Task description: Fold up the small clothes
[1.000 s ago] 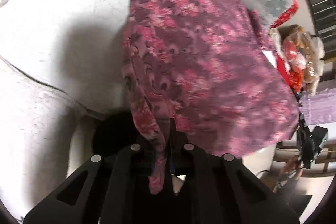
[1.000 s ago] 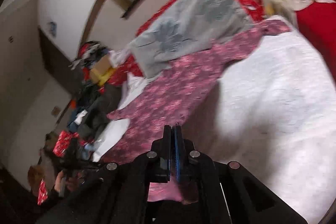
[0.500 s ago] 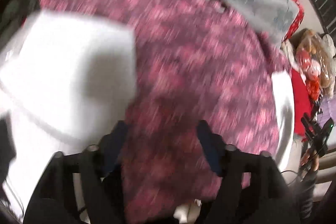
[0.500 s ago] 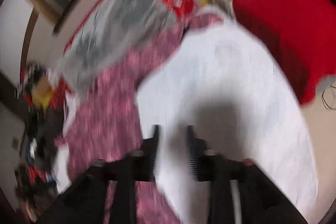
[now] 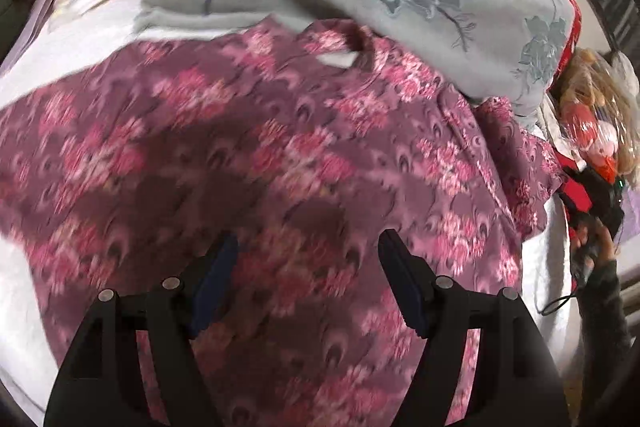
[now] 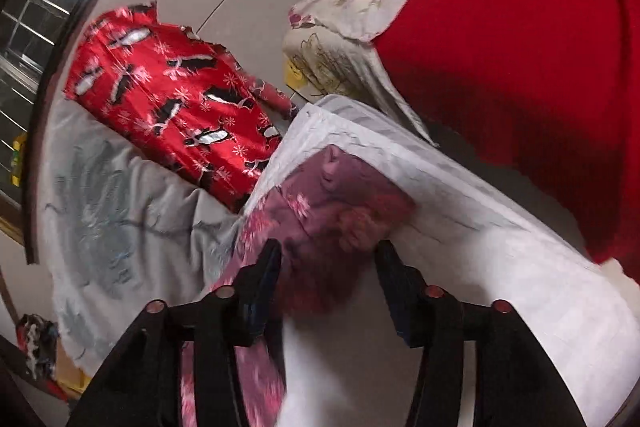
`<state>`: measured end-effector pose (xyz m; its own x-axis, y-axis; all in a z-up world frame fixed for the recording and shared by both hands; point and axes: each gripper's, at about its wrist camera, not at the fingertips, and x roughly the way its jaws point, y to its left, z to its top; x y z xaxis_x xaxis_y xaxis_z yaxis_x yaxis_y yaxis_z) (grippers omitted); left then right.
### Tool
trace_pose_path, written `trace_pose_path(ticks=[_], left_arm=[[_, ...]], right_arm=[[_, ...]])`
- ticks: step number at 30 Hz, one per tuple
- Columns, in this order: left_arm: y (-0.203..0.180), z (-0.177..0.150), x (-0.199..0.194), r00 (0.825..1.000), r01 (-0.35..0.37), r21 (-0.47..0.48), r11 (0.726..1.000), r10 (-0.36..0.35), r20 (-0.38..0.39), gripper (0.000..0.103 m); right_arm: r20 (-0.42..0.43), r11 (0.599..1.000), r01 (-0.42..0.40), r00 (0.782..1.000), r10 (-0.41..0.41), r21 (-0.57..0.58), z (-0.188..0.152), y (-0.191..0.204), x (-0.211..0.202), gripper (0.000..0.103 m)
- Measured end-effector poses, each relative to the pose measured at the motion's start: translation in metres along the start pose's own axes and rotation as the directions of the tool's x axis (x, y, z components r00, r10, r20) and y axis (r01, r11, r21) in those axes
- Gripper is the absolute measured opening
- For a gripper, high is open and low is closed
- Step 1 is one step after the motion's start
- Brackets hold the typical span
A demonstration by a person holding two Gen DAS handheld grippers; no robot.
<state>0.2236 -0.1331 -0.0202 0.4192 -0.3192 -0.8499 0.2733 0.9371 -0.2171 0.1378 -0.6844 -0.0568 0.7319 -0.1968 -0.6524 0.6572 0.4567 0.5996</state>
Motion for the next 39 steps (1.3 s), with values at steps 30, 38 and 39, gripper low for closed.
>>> trace_pose_path(ticks=[30,38,39], left_arm=[[0.084,0.016,0.015,0.995,0.021,-0.256,0.967,0.006,0.104,0.072],[0.107,0.016,0.003,0.993,0.089,-0.278,0.956,-0.062,0.104,0.072],[0.111,0.017,0.001,0.992,0.095,-0.283,0.954,-0.068,0.106,0.072]], right_arm=[[-0.027,0.956,-0.091,0.996,0.087,-0.280,-0.025,0.077,-0.067,0.004],[-0.245,0.856,-0.281,0.951,0.188,-0.434,-0.141,0.186,-0.049,0.004],[-0.268,0.842,-0.299,0.944,0.193,-0.448,-0.154,0.197,-0.047,0.004]])
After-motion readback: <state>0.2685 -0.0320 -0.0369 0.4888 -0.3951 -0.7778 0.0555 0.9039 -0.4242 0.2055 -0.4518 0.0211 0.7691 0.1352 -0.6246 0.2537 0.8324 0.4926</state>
